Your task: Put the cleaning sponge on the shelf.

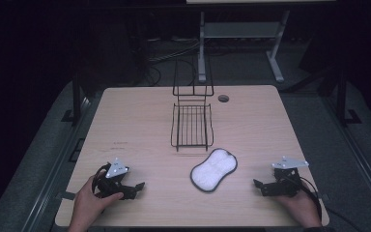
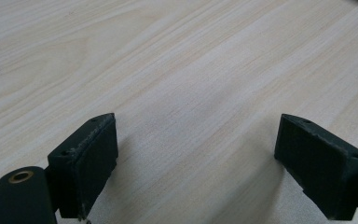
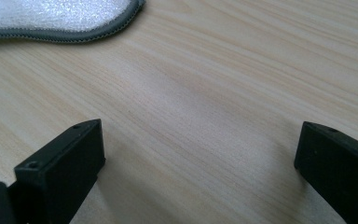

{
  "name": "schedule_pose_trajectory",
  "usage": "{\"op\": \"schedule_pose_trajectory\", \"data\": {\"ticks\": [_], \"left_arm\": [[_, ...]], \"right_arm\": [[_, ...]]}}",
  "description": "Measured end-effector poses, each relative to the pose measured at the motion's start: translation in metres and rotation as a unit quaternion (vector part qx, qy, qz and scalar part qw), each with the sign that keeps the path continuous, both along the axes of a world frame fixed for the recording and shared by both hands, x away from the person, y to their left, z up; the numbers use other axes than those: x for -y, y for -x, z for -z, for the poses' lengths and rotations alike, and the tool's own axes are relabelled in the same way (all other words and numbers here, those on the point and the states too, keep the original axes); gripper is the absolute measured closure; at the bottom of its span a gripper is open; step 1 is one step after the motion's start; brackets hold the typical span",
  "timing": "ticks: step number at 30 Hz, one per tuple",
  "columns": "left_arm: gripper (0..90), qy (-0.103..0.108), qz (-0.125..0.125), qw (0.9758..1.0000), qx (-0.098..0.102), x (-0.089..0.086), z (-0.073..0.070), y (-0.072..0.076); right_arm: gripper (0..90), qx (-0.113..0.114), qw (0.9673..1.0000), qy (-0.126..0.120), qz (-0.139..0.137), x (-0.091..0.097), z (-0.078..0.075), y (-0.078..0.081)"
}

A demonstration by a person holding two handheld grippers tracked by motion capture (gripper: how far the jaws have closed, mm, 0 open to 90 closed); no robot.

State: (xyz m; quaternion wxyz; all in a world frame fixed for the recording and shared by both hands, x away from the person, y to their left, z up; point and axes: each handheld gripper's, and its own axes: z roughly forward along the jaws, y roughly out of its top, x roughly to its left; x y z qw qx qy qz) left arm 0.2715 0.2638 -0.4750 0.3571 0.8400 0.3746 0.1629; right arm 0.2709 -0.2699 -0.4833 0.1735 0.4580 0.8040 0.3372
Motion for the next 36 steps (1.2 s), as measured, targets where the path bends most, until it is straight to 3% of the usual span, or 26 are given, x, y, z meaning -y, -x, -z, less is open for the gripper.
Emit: {"op": "schedule_pose_trajectory", "data": {"ticks": [3, 5, 9, 10, 17, 18, 19, 22, 26, 36], "left_arm": [[12.4, 0.0, 0.0, 1.0, 0.0, 0.0, 0.0, 0.0], [12.3, 0.0, 0.0, 1.0, 0.0, 0.0, 0.0, 0.0], [12.4, 0.0, 0.0, 1.0, 0.0, 0.0, 0.0, 0.0], [12.4, 0.0, 0.0, 1.0, 0.0, 0.0, 0.0, 0.0], [12.4, 0.0, 0.0, 1.0, 0.0, 0.0, 0.0, 0.0], [12.4, 0.0, 0.0, 1.0, 0.0, 0.0, 0.0, 0.0], [12.4, 0.0, 0.0, 1.0, 0.0, 0.0, 0.0, 0.0], [12.4, 0.0, 0.0, 1.0, 0.0, 0.0, 0.0, 0.0], [12.4, 0.0, 0.0, 1.0, 0.0, 0.0, 0.0, 0.0], [12.4, 0.002, -0.002, 1.0, -0.002, 0.0, 0.0, 0.0]], "right_arm": [[1.8, 0.0, 1.0, 0.0, 0.0, 0.0, 0.0, 0.0], [7.0, -0.002, 1.0, 0.002, -0.006, -0.001, -0.002, 0.001], [30.2, -0.002, 0.9999, 0.004, -0.016, -0.003, -0.008, 0.005], [30.2, -0.002, 0.9999, 0.004, -0.016, -0.003, -0.008, 0.005], [60.6, -0.003, 0.9992, -0.015, -0.038, -0.008, -0.019, 0.006], [69.8, -0.007, 0.9988, -0.021, -0.044, -0.01, -0.021, 0.004], [69.8, -0.007, 0.9988, -0.021, -0.044, -0.01, -0.021, 0.004], [89.4, -0.008, 0.9982, -0.027, -0.052, -0.014, -0.025, 0.0], [89.6, -0.005, 0.9972, -0.041, -0.062, -0.018, -0.031, -0.006], [89.5, 0.0, 0.9946, -0.039, -0.096, -0.04, -0.042, -0.022]]}}
